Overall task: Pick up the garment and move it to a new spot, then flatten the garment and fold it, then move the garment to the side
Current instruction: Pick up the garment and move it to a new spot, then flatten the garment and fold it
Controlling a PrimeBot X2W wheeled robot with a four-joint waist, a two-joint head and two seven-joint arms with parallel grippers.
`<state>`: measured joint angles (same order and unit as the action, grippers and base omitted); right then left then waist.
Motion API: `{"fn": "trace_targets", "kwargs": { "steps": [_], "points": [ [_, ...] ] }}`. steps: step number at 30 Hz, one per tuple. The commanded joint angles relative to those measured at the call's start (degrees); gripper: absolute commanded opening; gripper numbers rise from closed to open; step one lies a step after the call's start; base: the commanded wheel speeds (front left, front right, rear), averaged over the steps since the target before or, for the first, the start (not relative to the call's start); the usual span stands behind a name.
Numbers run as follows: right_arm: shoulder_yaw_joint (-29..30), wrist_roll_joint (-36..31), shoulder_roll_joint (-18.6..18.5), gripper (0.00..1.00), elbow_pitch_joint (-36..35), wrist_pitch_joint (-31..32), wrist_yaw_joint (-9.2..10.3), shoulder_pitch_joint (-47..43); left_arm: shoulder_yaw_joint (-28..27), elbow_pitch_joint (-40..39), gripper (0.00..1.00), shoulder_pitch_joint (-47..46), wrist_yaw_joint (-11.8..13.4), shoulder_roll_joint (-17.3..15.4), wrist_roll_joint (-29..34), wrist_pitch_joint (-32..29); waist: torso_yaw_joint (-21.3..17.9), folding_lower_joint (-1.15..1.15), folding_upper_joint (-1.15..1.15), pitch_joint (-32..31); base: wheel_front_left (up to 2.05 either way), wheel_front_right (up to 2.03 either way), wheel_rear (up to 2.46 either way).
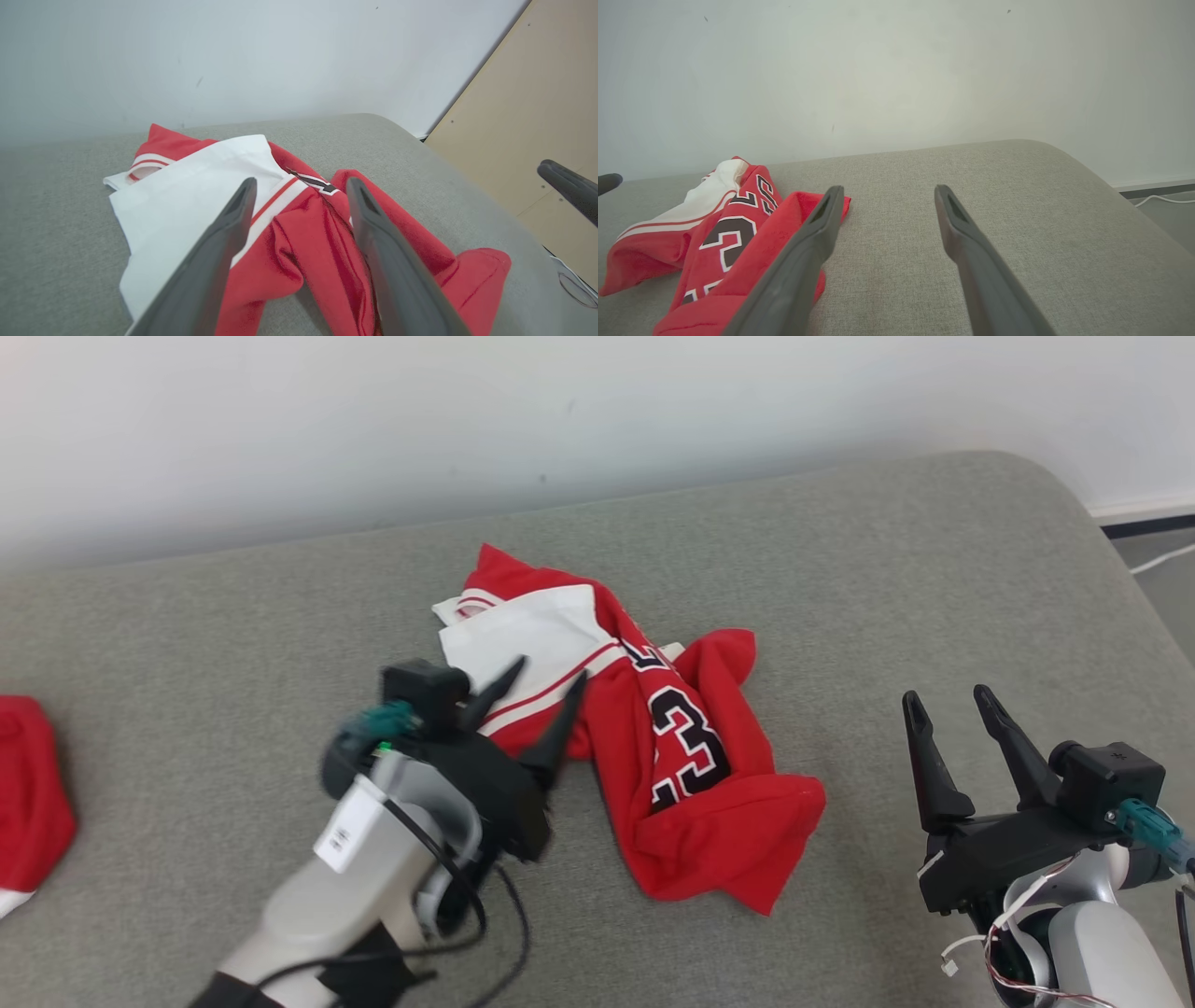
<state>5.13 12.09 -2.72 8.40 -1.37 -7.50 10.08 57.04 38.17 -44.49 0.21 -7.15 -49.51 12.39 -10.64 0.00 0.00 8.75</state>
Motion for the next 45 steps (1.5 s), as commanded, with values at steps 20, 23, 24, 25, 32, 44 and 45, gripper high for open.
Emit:
{"fn": "trace_targets", "kwargs": {
  "steps": [20, 23, 24, 25, 32, 44, 45],
  "points": [
    [-1.44, 1.14, -0.09, 1.00, 1.48, -1.72, 0.02, 3.20, -4.02, 24.36, 1.00, -10.81, -5.80, -5.50, -4.24, -3.05, -9.50, 0.00, 0.00, 4.87, 0.00, 0.00, 0.00],
    [-1.59, 1.29, -0.08, 1.00, 1.81, -1.96, 0.02, 3.55, -3.92, 26.84, 1.00, -11.36, -6.27, -6.13, -4.15, -3.66, -10.58, 0.00, 0.00, 5.70, 0.00, 0.00, 0.00],
    [-1.64, 1.43, -0.09, 1.00, 1.91, -2.15, 0.02, 3.68, -3.95, 27.61, 1.00, -11.56, -6.45, -6.27, -4.25, -3.60, -10.85, 0.00, 0.00, 5.93, 0.00, 0.00, 0.00],
    [-1.69, 1.54, -0.09, 1.00, 1.96, -2.32, 0.02, 3.78, -4.18, 28.29, 1.00, -11.64, -6.62, -6.30, -4.73, -3.83, -11.06, 0.00, 0.00, 6.13, 0.00, 0.00, 0.00],
    [-1.68, 1.64, -0.09, 1.00, 2.22, -2.75, 0.02, 4.09, -4.39, 30.86, 1.00, -12.23, -7.22, -6.02, -5.62, -3.53, -11.33, 0.00, 0.00, 6.72, 0.00, 0.00, 0.00],
    [-2.45, 0.91, -0.09, 1.00, 1.74, -1.99, 0.02, 4.83, -4.28, 33.01, 1.00, -12.33, -7.74, -4.95, -7.50, -3.44, -10.83, 0.00, 0.00, 6.46, 0.00, 0.00, 0.00],
    [-2.42, 0.88, -0.09, 1.00, 1.66, -1.93, 0.02, 4.86, -4.36, 33.07, 1.00, -12.39, -7.76, -4.95, -7.62, -3.40, -10.90, 0.00, 0.00, 6.53, 0.00, 0.00, 0.00]
  ]
}}
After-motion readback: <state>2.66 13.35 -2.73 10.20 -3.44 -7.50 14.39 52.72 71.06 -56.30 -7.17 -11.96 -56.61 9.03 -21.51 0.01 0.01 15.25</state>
